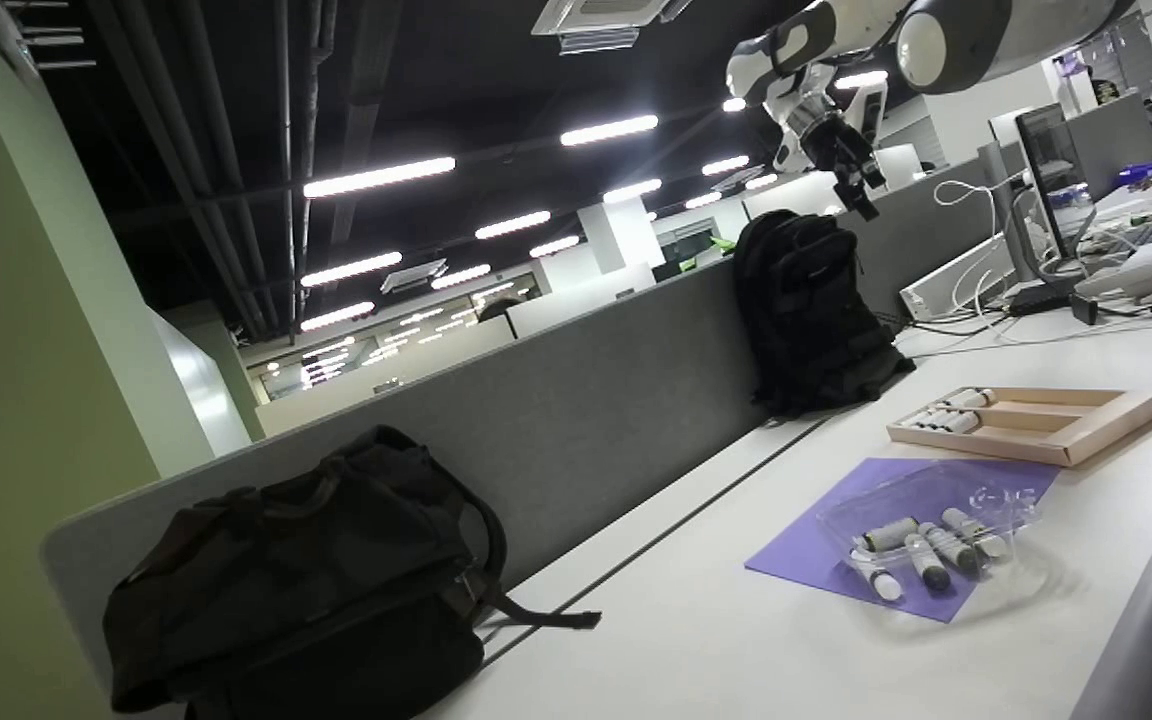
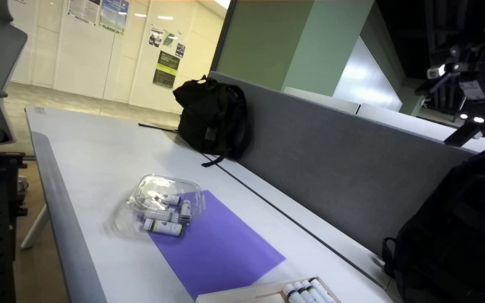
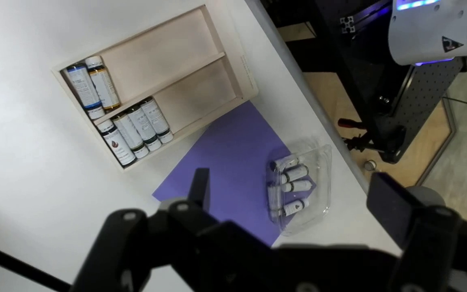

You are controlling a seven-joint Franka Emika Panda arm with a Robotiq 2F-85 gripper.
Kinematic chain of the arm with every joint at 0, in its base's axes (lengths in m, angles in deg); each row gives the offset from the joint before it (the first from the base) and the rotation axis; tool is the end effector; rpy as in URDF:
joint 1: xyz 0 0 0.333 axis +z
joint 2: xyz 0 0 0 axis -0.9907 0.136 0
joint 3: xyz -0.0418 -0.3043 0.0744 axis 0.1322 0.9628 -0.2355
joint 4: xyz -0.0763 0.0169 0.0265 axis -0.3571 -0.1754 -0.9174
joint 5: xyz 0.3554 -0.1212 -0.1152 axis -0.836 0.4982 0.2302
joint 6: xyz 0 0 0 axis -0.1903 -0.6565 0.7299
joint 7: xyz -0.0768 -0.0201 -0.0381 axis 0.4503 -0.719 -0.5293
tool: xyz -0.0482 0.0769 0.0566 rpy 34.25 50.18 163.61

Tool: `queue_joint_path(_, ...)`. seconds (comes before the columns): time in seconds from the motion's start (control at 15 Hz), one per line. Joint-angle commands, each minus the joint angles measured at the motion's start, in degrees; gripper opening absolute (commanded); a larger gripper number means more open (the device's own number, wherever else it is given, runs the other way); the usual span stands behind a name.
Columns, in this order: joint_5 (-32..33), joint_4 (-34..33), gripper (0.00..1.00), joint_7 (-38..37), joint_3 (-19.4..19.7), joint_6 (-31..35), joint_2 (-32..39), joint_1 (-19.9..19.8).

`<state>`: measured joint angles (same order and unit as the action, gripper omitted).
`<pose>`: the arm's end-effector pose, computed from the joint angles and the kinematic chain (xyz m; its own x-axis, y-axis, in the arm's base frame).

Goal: Close the box, take some bottles out of the tray and put them on the mat

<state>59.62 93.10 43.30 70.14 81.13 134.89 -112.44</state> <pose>0.6071 -0.3472 0.4394 0.6482 0.7575 -0.0778 0.6352 -0.5943 -0.4932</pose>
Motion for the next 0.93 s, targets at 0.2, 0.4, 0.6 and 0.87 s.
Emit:
queue_joint_path(0.2, 4.32, -1.99, 1.0, 7.94, 2.33, -2.65, 7.51, 2.88)
queue_joint_path(0.4, 7.32, -1.93, 1.0, 12.1, 3.78, -2.15, 11.19, 4.08)
queue_joint_path(0.6, 10.53, -1.88, 1.0, 16.75, 5.35, -0.34, 14.83, 5.22)
queue_joint_path(0.87, 12.74, -1.81, 1.0, 18.86, 6.88, 2.85, 18.9, 6.13)
